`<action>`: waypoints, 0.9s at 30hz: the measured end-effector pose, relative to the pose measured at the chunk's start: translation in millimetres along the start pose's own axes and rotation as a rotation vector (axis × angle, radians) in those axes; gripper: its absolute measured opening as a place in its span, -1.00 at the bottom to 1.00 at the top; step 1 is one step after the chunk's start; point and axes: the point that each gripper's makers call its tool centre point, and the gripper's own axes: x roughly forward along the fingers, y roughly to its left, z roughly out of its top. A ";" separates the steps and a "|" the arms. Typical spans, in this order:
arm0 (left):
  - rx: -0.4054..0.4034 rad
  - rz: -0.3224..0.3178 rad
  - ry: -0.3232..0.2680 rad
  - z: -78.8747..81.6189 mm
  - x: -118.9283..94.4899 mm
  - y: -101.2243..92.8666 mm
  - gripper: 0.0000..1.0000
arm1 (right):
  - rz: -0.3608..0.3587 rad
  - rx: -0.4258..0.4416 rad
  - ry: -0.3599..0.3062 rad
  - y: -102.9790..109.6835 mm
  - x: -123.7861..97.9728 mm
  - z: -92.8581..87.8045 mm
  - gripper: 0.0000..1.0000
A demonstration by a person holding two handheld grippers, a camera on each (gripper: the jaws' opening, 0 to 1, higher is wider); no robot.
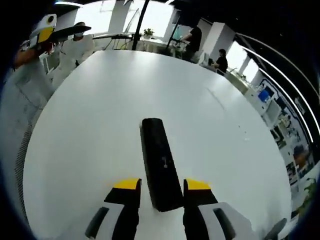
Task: Press the specified remote control buttons in sequence, fully releasing each button before pressing the next.
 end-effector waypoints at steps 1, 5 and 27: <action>-0.001 0.001 0.001 -0.2 -0.2 0.3 1.00 | -0.018 0.033 -0.029 1.3 -4.3 2.0 -0.13; 0.001 0.002 -0.005 0.8 -0.4 0.5 1.00 | -0.085 0.157 -0.166 13.0 -30.3 10.3 0.53; -0.013 -0.032 -0.026 7.5 -1.4 -9.4 1.00 | -0.589 0.463 -0.538 50.3 -225.1 27.6 0.98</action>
